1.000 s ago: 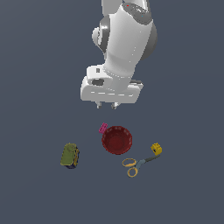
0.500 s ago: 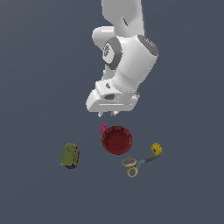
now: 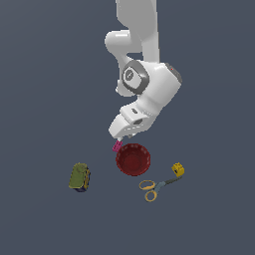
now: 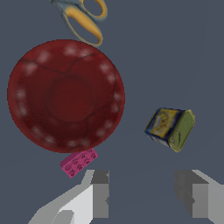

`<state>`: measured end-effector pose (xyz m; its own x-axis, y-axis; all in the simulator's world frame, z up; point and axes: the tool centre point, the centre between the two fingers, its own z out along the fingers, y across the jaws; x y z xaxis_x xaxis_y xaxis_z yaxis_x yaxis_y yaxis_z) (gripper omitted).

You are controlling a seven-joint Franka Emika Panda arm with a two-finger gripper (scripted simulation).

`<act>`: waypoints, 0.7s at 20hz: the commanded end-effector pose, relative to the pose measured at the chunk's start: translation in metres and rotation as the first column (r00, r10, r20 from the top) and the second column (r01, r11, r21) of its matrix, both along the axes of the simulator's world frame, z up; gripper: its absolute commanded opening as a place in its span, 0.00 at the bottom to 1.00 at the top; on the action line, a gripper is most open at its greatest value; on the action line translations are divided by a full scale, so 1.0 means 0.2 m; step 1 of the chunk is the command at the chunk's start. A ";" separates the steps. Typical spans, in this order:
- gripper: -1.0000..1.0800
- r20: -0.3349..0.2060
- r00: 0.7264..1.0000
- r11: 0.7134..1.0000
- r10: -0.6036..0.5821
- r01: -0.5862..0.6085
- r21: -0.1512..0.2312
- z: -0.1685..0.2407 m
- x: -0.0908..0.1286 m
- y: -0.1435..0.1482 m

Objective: Pick up a designated object from a clutter of objects.

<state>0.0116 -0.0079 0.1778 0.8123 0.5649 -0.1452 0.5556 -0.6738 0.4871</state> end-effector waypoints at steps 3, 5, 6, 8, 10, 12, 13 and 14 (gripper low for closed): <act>0.62 -0.022 0.993 0.992 0.119 -0.119 -0.041 -0.12 -0.02 0.05; 0.62 -0.035 0.985 0.983 0.171 -0.173 -0.055 -0.17 -0.04 0.07; 0.62 -0.041 0.979 0.978 0.197 -0.200 -0.062 -0.19 -0.05 0.08; 0.62 -0.056 0.967 0.965 0.250 -0.254 -0.072 -0.25 -0.07 0.11; 0.62 -0.072 0.951 0.948 0.302 -0.307 -0.079 -0.30 -0.09 0.13; 0.62 -0.088 0.933 0.931 0.349 -0.356 -0.084 -0.35 -0.11 0.16; 0.62 -0.095 0.924 0.922 0.371 -0.379 -0.085 -0.37 -0.13 0.17; 0.62 -0.102 0.915 0.913 0.391 -0.399 -0.086 -0.39 -0.14 0.18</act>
